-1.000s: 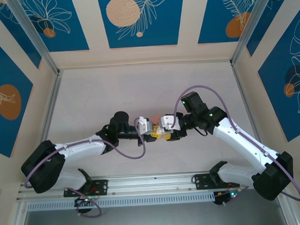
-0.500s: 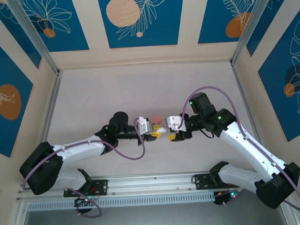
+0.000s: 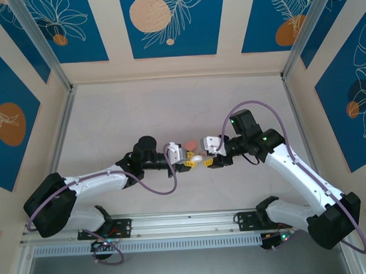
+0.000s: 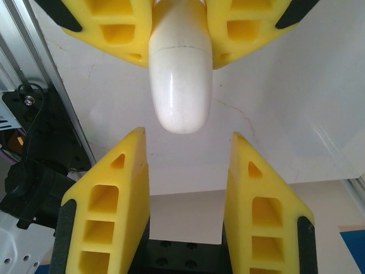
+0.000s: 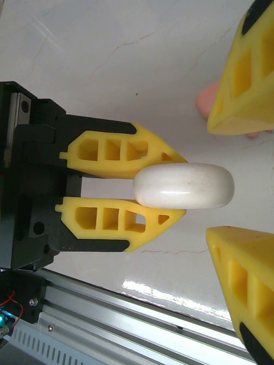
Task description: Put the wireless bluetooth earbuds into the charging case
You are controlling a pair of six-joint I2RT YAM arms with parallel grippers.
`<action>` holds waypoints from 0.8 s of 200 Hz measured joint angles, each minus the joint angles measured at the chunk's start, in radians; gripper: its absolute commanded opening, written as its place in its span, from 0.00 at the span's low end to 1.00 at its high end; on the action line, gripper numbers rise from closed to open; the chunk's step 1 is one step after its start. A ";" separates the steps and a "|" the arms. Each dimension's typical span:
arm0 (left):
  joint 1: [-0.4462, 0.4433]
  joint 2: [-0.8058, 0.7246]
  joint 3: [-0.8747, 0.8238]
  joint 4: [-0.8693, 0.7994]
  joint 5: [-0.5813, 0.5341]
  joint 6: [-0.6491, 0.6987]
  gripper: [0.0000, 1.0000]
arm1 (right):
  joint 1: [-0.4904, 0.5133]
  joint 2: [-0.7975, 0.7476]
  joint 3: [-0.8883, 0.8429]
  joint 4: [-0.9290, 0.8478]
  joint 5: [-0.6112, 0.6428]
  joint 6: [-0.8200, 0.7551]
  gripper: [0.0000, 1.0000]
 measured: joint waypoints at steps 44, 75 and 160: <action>0.000 0.000 0.000 0.000 0.000 0.000 0.14 | 0.010 0.018 0.000 0.008 -0.007 -0.004 0.39; 0.000 0.000 0.000 0.000 0.000 0.000 0.14 | 0.017 0.026 0.000 0.020 -0.015 -0.004 0.36; 0.000 0.000 0.000 0.001 0.000 0.000 0.14 | 0.026 0.040 0.000 0.025 -0.023 -0.007 0.30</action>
